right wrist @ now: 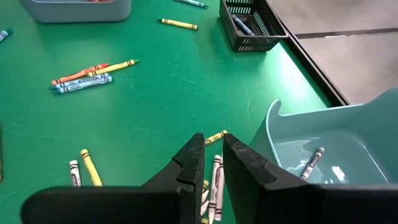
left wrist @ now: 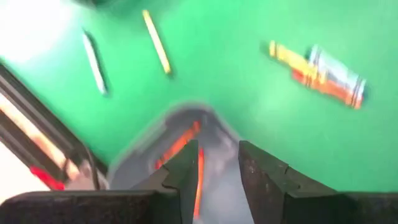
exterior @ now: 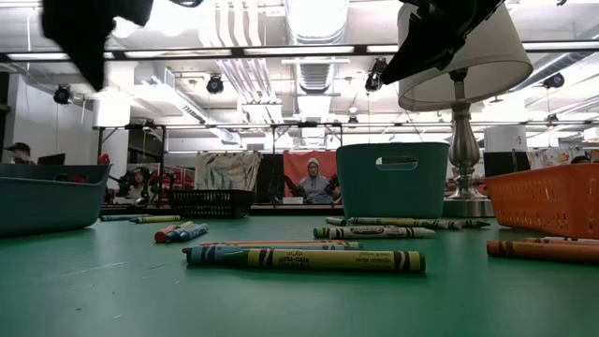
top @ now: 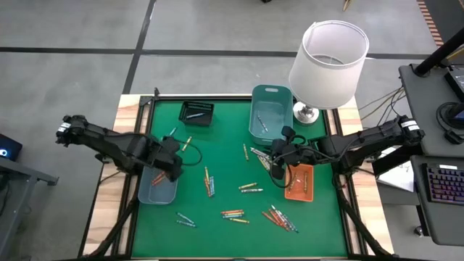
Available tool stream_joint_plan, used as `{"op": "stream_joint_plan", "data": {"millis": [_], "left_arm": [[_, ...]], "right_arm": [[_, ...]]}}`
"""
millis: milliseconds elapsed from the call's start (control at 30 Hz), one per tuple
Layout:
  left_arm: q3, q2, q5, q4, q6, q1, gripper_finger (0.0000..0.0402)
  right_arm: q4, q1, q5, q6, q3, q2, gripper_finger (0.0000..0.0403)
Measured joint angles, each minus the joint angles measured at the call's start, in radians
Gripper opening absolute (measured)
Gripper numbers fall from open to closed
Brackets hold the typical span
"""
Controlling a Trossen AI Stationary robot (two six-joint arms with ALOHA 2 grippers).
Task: Sort crayons
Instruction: Put the green crayon into the orange bin
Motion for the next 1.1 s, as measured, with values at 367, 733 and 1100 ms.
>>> {"op": "stream_joint_plan", "data": {"millis": [367,733,1100], "left_arm": [[0.003,0.0,0.017,0.196,0.473,0.396,0.0088],[-0.165,0.114,0.097,0.45,0.612,0.663,0.0112],[-0.17,0.334,0.092,0.466,0.614,0.663,0.0172]], "right_arm": [[0.0,0.0,0.0,-0.011,0.0,0.0,0.0048],[0.001,0.0,0.009,-0.019,-0.001,0.0,0.0048],[0.031,0.0,0.01,-0.033,-0.034,0.0,0.0048]]}}
